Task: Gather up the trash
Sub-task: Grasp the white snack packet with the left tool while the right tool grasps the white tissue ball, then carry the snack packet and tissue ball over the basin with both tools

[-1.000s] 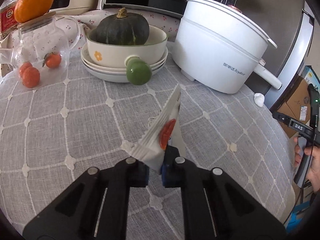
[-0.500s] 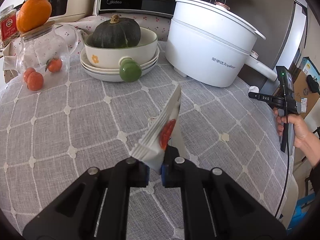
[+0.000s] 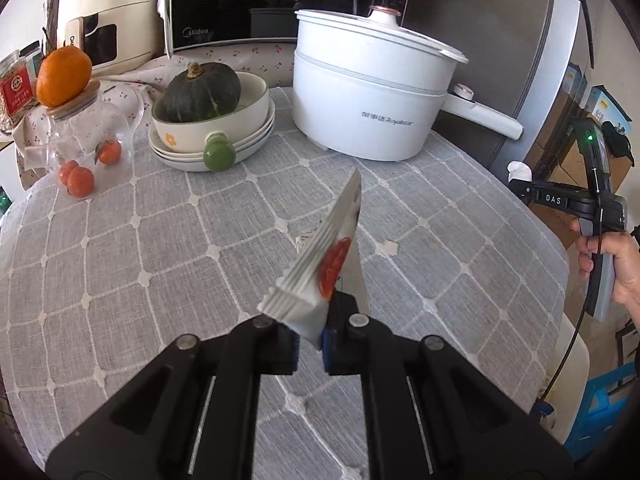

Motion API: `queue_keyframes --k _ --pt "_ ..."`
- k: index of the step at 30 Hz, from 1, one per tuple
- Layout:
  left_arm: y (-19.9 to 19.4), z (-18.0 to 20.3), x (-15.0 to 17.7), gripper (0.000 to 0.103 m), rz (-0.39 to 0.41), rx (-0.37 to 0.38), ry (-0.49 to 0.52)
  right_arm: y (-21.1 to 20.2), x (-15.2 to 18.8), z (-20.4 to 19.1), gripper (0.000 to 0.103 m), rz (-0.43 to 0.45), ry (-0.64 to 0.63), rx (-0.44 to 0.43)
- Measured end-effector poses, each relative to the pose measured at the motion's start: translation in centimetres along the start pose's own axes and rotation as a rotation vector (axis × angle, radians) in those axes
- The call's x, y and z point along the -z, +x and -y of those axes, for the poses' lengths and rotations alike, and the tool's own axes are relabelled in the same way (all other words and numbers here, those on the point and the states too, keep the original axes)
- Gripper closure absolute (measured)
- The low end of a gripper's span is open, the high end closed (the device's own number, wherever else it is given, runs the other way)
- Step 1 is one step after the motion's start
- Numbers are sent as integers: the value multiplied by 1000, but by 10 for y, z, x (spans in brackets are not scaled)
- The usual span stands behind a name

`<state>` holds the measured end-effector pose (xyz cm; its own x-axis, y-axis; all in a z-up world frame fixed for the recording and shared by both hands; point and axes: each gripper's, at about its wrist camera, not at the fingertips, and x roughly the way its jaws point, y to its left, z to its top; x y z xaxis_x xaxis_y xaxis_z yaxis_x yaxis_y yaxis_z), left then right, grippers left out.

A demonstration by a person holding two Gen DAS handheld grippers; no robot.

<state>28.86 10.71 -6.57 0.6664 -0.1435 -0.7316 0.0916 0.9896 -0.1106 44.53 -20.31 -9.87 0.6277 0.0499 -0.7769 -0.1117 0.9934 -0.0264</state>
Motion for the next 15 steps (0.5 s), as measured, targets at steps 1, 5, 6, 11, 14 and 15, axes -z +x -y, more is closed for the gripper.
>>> queue_keyframes --k 1,5,6,11,14,15 --pt "-7 4 2 94 2 2 5 -9 4 -3 70 2 -1 -5" --pt "-33 20 9 94 7 11 17 -47 26 -7 70 4 -6 -34" --pt "-39 23 12 94 9 15 19 -56 33 -9 70 3 -8 -44" --pt "-69 37 24 94 18 35 22 -93 62 -24 70 -19 -7 -74" --pt "-80 41 34 94 15 50 9 -119 80 -26 70 -25 -6 -90" --pt "-83 43 36 94 13 53 8 -127 84 -27 70 -29 -3 -97"
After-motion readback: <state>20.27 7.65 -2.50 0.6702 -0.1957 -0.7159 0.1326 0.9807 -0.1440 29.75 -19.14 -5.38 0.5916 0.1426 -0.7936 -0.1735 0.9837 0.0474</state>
